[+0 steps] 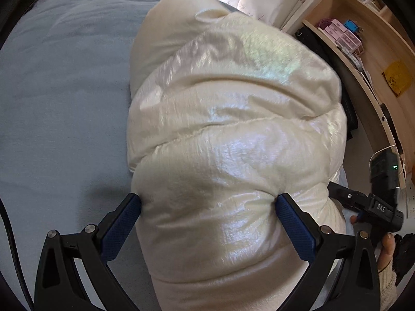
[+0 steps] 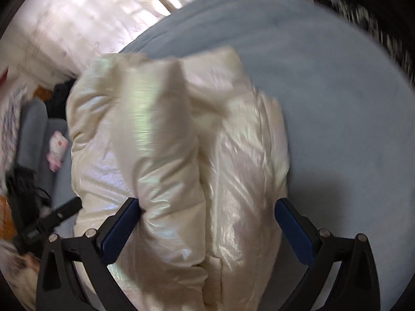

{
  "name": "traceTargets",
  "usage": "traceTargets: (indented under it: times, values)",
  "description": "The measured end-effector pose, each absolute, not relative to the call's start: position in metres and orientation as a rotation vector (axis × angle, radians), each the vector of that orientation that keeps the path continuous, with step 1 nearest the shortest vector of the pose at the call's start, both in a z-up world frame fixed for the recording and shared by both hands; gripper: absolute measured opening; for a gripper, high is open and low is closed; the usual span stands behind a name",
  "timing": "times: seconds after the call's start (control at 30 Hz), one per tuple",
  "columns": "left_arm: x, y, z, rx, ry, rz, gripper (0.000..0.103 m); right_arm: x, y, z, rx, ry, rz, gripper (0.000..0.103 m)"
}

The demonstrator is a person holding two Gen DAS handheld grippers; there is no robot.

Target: Fold large clothes

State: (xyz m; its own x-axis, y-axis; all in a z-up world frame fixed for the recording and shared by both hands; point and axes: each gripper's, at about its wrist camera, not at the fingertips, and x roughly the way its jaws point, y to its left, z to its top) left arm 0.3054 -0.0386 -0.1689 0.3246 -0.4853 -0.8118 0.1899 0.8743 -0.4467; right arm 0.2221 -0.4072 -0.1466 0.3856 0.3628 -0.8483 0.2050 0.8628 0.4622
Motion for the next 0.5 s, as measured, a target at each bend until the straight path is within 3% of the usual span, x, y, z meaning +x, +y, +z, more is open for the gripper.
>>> traceTargets:
  times: [0.5]
  values:
    - [0.327,-0.017,-0.207,-0.391,1.382,-0.611,0.103,0.21,-0.431,-0.208,0.853,1.188,0.362,0.103]
